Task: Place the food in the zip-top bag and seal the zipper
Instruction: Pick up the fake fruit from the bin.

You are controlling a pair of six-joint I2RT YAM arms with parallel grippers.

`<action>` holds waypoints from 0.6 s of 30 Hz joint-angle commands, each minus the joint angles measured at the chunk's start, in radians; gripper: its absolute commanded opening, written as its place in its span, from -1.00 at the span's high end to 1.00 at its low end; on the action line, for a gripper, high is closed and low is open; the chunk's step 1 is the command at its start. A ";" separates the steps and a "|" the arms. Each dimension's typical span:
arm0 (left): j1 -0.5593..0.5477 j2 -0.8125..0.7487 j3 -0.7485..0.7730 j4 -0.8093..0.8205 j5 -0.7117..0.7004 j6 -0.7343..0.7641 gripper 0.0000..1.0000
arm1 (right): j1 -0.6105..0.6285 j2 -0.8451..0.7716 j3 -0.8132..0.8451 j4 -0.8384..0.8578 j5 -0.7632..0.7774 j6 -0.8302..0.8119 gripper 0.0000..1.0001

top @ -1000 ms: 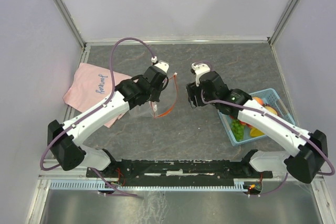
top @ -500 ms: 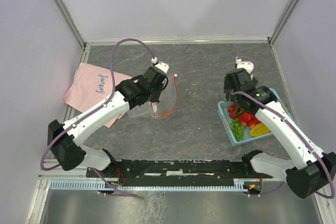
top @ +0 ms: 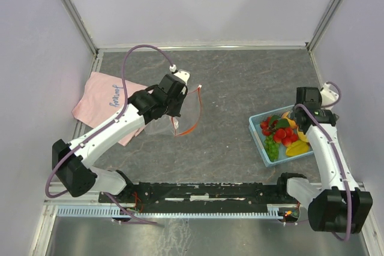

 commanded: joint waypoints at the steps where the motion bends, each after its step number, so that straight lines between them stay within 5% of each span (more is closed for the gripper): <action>1: 0.013 -0.033 -0.003 0.040 0.027 0.018 0.95 | -0.113 -0.018 -0.059 0.145 -0.010 0.058 -0.98; 18: 0.040 -0.012 -0.007 0.054 0.101 0.026 0.95 | -0.305 0.220 -0.166 0.407 -0.277 0.030 -0.99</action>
